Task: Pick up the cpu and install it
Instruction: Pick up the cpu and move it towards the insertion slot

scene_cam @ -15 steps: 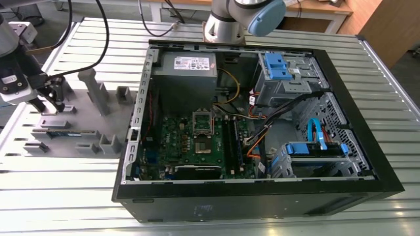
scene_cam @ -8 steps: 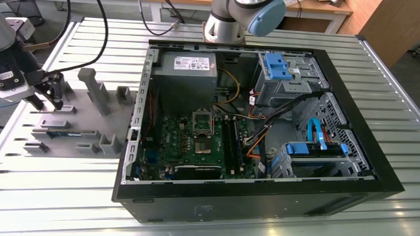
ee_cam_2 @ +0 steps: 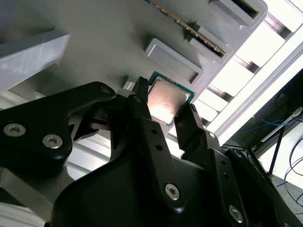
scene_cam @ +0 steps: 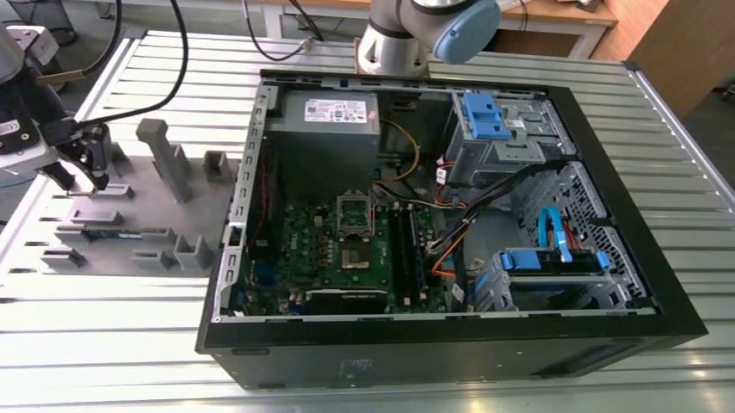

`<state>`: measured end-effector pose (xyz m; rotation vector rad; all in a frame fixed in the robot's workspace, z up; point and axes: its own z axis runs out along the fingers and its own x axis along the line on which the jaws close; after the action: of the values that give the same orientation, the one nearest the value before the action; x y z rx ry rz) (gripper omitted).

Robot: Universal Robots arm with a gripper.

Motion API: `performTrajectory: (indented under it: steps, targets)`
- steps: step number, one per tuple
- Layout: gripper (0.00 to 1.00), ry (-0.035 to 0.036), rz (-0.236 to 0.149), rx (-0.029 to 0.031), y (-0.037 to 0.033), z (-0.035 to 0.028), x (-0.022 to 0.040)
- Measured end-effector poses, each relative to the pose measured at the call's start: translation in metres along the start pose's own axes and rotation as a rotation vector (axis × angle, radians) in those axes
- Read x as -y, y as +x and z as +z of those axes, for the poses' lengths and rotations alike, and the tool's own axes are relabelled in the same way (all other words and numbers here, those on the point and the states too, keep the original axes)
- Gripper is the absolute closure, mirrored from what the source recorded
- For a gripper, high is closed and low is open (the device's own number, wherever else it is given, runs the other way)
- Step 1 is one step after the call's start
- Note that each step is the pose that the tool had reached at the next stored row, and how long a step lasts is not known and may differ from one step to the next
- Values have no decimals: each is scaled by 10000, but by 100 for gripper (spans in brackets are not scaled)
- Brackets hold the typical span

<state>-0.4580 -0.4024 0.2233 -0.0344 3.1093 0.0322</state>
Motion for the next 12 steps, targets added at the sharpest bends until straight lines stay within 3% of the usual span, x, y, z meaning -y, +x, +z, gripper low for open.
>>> performTrajectory:
  steps: [7, 12]
  targets:
    - [53, 0, 0, 0, 0, -3, 0]
    - [53, 1, 0, -2, -1, -39, -1]
